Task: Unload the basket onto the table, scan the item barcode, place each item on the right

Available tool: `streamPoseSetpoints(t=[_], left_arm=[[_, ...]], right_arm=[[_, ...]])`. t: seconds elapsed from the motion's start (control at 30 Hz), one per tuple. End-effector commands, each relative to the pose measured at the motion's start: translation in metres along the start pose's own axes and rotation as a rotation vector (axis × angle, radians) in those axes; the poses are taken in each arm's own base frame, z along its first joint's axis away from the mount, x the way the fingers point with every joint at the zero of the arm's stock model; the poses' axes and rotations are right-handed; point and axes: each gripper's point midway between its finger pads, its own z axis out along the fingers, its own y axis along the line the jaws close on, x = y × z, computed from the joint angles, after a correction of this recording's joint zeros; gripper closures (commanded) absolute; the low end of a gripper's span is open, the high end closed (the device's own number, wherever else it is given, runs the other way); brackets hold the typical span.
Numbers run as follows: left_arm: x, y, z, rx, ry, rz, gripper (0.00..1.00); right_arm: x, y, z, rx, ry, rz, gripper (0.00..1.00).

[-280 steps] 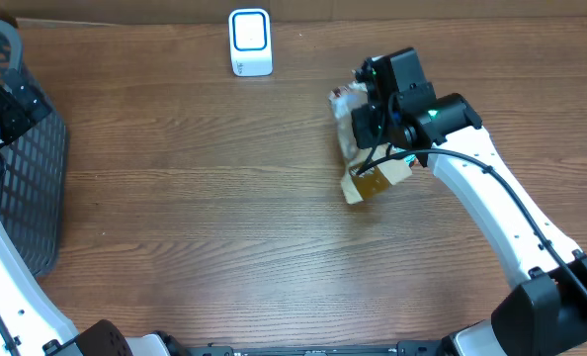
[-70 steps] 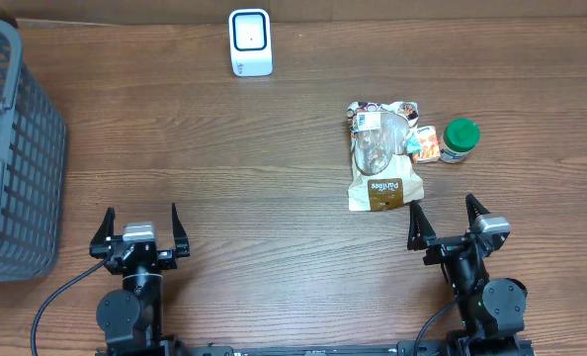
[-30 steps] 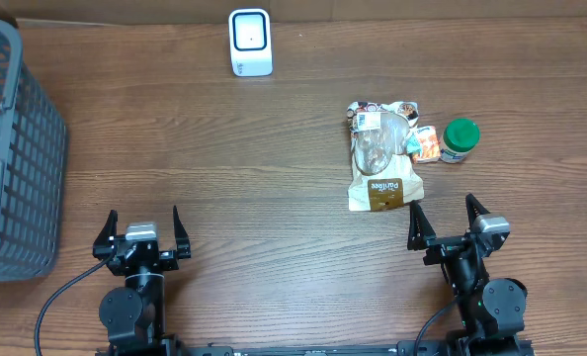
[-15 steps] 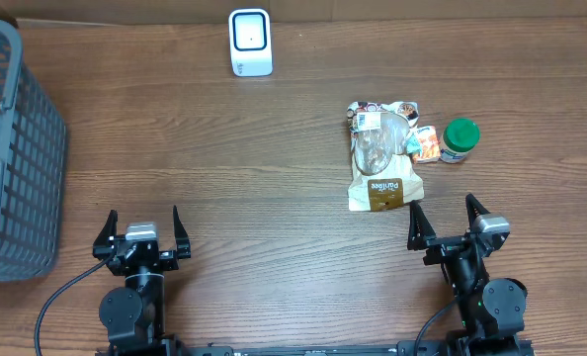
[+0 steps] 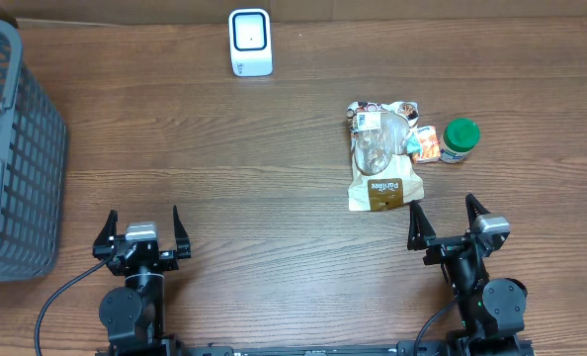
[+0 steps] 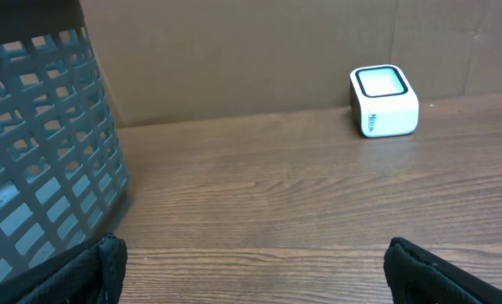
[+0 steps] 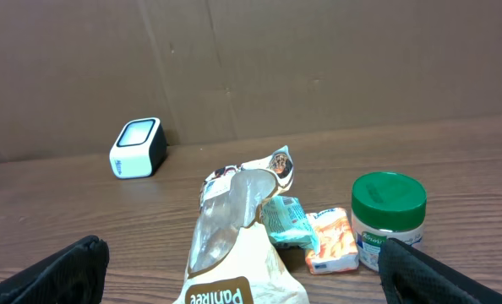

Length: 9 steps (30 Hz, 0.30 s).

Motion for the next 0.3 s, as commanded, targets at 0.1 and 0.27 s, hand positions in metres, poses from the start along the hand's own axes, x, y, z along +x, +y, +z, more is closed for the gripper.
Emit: streamPoseSetpoints(t=[0.1, 0.27], left_arm=[[0.0018, -0.0002, 0.0001, -0.004, -0.005, 0.022, 0.0], [0.0018, -0.0002, 0.0001, -0.004, -0.005, 0.022, 0.0]], right_arm=[[0.001, -0.0004, 0.0, -0.001, -0.007, 0.001, 0.0], [0.001, -0.0005, 0.0, 0.0, -0.007, 0.001, 0.0]])
